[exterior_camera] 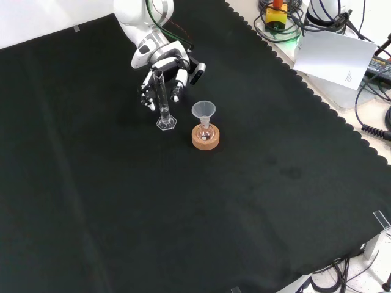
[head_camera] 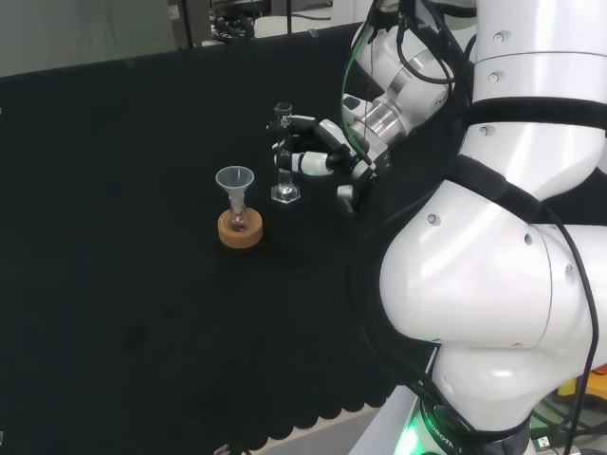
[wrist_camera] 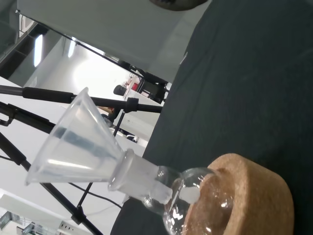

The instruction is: Pick up the graduated cylinder.

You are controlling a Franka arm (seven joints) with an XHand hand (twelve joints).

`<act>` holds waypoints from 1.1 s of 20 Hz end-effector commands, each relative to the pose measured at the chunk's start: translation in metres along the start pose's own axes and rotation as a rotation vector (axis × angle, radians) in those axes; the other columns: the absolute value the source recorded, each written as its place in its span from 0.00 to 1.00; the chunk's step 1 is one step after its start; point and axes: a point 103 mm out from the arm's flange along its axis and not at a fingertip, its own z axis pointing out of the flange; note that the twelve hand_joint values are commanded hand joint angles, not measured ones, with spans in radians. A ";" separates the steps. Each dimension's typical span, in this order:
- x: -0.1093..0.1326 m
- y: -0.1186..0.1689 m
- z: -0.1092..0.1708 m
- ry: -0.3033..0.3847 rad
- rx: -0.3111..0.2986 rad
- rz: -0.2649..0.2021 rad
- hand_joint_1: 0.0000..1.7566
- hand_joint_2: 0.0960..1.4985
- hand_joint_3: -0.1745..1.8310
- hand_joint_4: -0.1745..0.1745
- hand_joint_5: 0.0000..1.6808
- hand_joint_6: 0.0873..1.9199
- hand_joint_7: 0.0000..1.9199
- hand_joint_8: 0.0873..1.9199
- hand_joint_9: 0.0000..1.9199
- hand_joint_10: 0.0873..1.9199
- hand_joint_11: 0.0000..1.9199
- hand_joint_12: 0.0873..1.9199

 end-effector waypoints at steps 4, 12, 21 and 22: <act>0.000 0.002 0.002 -0.007 -0.005 0.001 0.64 0.68 0.00 0.42 0.32 0.25 0.25 0.26 0.40 0.15 0.28 0.59; -0.001 0.002 0.003 -0.006 -0.014 0.012 0.65 0.70 0.00 0.44 0.33 0.29 0.25 0.27 0.41 0.16 0.29 0.59; -0.002 0.002 0.003 0.001 -0.016 0.015 0.65 0.72 0.00 0.44 0.33 0.31 0.26 0.27 0.42 0.17 0.31 0.59; -0.002 0.002 0.004 0.003 -0.017 0.016 0.65 0.72 0.00 0.44 0.33 0.31 0.26 0.27 0.42 0.17 0.31 0.59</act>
